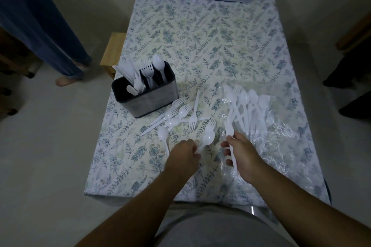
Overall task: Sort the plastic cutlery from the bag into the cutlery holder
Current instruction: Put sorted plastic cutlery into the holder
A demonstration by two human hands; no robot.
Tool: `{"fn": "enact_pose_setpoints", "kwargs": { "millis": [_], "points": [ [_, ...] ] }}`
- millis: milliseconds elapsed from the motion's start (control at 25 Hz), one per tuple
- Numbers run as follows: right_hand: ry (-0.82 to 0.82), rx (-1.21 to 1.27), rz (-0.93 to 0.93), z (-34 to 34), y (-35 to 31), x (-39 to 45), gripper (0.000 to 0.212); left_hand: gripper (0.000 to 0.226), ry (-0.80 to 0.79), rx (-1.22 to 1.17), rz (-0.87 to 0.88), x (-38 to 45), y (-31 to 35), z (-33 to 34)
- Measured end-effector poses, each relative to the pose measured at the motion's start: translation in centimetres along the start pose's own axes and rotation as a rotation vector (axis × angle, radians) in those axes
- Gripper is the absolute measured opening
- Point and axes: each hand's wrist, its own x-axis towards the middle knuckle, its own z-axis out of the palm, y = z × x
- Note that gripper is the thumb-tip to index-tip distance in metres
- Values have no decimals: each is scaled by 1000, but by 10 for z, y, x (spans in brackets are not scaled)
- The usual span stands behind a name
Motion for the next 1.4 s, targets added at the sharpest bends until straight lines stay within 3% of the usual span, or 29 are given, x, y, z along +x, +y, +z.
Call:
{"fn": "enact_pose_setpoints", "kwargs": {
  "millis": [200,360,600,720,800,880,1000,1160,1400],
  "points": [
    [55,-10,-39,3,-2,4,16,18,12,-174,37,-7,7,0],
    [75,26,-40,7,-4,4,17,13,88,-111,32,5,9,5],
    [-10,-26,0,10,-1,4,21,13,47,33,-17,17,8,4],
    [-29,74,-6,14,-3,6,25,11,87,-290,-56,12,9,-5],
    [-69,137,-1,18,-4,6,26,13,-2,-683,-120,5,19,-8],
    [-124,198,12,23,-8,3,29,18,-76,-880,-132,3,27,-4],
    [-149,245,17,27,-15,2,33,19,-56,-800,-63,5,29,1],
    [-173,178,-25,26,-15,5,24,18,-29,-431,72,12,30,-11],
    [-232,217,15,30,-28,16,29,21,158,-369,-120,36,48,-25]
  ]
}}
